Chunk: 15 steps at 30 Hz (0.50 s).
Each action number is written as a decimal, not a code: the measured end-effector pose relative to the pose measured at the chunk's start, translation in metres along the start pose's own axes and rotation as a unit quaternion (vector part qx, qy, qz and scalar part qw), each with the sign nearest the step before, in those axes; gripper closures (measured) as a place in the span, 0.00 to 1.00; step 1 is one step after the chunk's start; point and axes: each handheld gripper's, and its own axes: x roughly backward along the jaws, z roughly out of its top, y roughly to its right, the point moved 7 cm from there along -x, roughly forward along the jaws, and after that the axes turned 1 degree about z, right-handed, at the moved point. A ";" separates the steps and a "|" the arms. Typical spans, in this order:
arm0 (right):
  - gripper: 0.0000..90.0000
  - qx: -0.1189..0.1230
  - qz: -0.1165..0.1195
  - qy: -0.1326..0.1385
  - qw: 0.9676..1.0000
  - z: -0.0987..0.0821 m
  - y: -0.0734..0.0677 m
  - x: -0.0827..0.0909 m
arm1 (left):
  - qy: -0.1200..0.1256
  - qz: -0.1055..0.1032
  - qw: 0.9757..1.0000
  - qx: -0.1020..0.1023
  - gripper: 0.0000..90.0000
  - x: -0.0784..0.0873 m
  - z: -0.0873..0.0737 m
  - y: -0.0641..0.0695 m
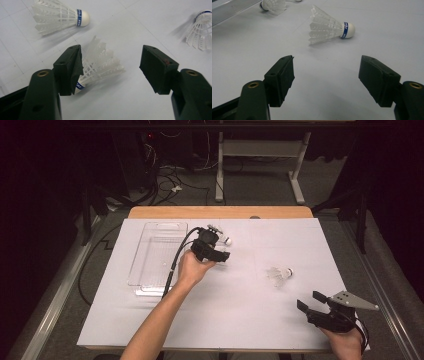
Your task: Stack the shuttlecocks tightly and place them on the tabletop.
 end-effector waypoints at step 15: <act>0.32 -0.001 0.000 0.000 1.000 0.000 0.000 0.000 | 0.006 0.000 1.000 0.000 0.39 0.008 -0.010 0.002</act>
